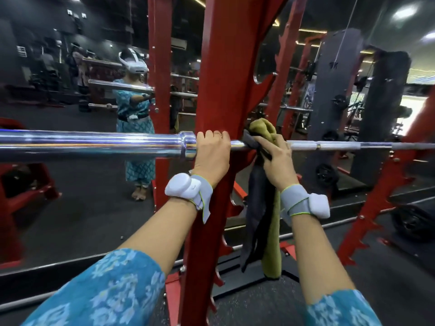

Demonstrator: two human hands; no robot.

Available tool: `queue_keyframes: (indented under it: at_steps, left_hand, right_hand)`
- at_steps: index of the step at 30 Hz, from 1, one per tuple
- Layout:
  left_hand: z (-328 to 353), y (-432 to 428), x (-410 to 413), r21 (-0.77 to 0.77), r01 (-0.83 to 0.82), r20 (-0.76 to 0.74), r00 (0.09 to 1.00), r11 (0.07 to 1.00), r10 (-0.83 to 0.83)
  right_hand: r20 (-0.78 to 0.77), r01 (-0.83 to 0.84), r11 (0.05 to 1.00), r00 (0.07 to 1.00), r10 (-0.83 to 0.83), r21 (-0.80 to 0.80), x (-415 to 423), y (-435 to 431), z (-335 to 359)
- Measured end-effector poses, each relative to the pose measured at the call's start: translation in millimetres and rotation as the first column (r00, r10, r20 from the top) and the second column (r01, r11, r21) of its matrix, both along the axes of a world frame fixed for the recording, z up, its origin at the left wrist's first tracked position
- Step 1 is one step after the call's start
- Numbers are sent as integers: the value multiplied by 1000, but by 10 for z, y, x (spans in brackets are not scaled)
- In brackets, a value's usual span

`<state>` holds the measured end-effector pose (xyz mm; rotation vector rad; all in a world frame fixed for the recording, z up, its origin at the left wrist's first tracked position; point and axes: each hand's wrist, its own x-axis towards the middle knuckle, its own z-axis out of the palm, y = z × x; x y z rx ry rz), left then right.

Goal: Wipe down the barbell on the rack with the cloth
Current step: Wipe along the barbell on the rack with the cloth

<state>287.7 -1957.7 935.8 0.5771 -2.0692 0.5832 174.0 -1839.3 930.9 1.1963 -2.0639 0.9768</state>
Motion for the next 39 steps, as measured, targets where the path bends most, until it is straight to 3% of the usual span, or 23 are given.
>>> queue_keyframes:
  at_steps: [3, 8, 14, 20, 22, 24, 26, 29, 33, 37, 39]
  left_hand:
    - [-7, 13, -1, 14, -15, 15, 1000, 1000, 14]
    - [-8, 43, 54, 39, -23, 49, 999, 999, 21]
    - [-20, 80, 64, 70, -5, 38, 999, 998, 2]
    - [0, 105, 113, 143, 14, 25, 1000, 990, -18]
    - [55, 112, 94, 263, 57, 37, 997, 963, -69]
    - [152, 144, 66, 410, 214, -104, 977, 887, -188]
    - [264, 242, 19, 446, 423, -277, 903, 789, -328]
    - [358, 394, -158, 432, 468, -192, 883, 771, -429]
    - [309, 469, -488, 466, 397, -96, 911, 791, -401]
    - [309, 567, -726, 372, 216, 139, 949, 903, -284]
    - [380, 619, -806, 372, 135, 240, 942, 918, -236]
  right_hand:
    - [36, 82, 997, 996, -82, -12, -58, 46, 5]
    - [279, 295, 955, 920, -276, -28, -119, 72, 126]
    - [89, 92, 996, 992, -90, -10, 163, 17, 5]
    - [150, 145, 989, 978, -143, -2, -22, 38, 89]
    - [203, 202, 979, 958, -202, 24, -32, 22, 158]
    - [220, 219, 975, 950, -221, 33, -2, -7, 189]
    - [179, 210, 978, 961, -210, 19, 27, -21, 139]
    - [77, 172, 985, 982, -170, -14, -34, -16, 13]
    - [25, 120, 992, 993, -120, -28, -182, 71, -16]
    - [71, 190, 981, 980, -187, -45, -531, 242, -24]
    - [173, 254, 966, 954, -243, -41, -759, 369, 34]
